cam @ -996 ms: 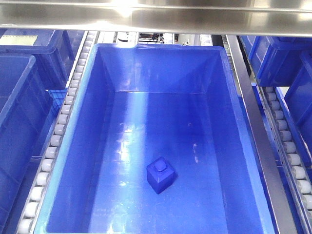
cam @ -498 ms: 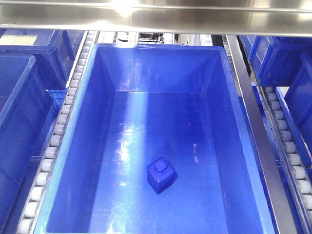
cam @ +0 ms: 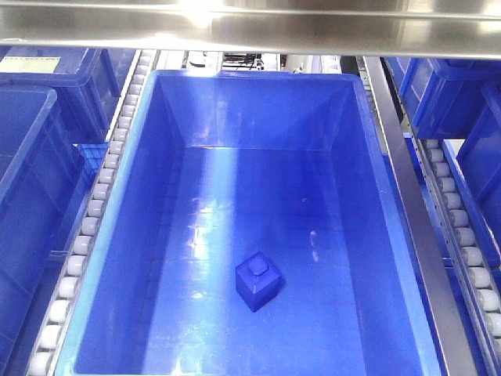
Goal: Pour parts from conveyor to right shelf
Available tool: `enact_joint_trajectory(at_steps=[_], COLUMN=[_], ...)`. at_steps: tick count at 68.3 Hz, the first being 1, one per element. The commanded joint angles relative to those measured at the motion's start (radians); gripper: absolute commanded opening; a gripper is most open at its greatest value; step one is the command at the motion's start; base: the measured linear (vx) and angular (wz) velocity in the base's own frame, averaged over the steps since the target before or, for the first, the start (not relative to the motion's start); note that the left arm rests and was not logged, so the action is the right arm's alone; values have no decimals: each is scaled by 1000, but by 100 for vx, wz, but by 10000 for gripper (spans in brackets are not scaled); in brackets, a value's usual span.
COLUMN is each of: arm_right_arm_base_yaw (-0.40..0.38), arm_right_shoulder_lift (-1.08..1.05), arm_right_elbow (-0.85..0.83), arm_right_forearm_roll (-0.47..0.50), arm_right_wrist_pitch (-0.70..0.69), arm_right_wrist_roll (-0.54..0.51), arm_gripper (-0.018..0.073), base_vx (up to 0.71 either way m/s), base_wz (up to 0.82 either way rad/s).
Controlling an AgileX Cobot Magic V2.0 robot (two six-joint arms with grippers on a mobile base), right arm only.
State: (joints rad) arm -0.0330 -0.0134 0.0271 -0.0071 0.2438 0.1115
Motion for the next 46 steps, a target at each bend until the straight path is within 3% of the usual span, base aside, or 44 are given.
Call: enact_joint_trajectory(at_steps=[1,46], arm_right_arm_base_yaw=[-7,-7], arm_right_shoulder_lift=[-15,-15], arm_right_elbow=[0,0], arm_right_forearm_roll=[-3,-3], arm_right_wrist_pitch=[-70,-70], arm_right_wrist_roll=[-2,-3], arm_gripper=[-10,-10], base_vx=[0,0], base_wz=[0,0])
